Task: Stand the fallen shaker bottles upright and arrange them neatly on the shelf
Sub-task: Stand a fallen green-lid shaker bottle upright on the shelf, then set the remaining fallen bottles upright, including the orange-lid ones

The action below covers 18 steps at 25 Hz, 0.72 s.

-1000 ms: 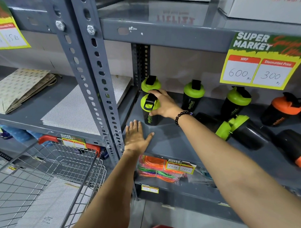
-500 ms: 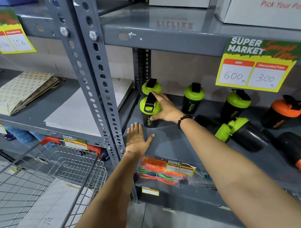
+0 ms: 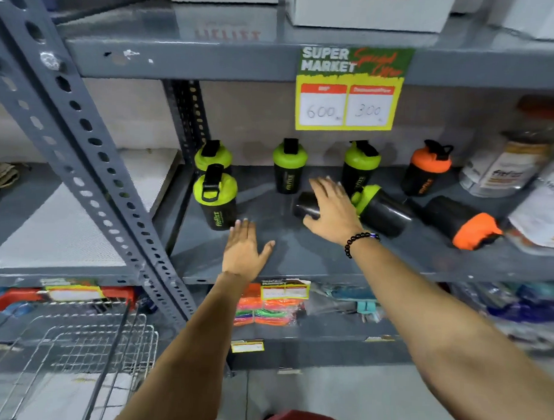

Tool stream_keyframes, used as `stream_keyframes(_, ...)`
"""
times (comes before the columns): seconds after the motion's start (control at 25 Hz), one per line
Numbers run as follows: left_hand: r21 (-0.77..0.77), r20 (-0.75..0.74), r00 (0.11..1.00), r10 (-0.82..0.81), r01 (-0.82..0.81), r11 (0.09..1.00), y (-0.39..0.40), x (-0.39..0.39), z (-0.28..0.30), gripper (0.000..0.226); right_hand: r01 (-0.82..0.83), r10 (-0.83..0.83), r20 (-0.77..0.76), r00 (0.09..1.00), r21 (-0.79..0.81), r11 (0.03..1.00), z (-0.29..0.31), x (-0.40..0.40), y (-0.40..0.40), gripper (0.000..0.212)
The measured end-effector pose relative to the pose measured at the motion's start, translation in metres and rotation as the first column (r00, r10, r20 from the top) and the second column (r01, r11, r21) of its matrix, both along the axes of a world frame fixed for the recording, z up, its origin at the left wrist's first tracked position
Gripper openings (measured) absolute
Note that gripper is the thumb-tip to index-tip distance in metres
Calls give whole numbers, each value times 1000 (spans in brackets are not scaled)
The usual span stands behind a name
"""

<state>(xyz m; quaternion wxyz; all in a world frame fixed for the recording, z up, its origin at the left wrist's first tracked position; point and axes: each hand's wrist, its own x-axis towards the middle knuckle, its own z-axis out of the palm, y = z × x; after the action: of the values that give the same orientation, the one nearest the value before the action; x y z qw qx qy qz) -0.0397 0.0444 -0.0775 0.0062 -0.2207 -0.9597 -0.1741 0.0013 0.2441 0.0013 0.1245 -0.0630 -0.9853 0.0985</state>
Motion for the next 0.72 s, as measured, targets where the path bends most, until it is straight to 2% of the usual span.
stream_keyframes(0.2,-74,54,998,-13,17,997,19,-10,-3,75,109,-127,193,973,100,989,-18,34,35,103)
stream_keyframes(0.36,-63,90,996,-14,20,998,19,-11,-5,77,134,-142,149,979,64,989,-16,33,36,101)
stream_keyframes(0.48,-48,86,996,-10,14,999,18,-10,-3,76,118,-108,129,986,-73,990,2,25,28,106)
stream_keyframes(0.6,-41,80,997,-19,22,999,19,-9,-2,75,139,-117,98,988,-254,957,30,3,17,97)
stream_keyframes(0.72,-33,74,997,-13,16,999,18,-10,-2,74,152,-125,120,985,-253,955,55,-25,7,78)
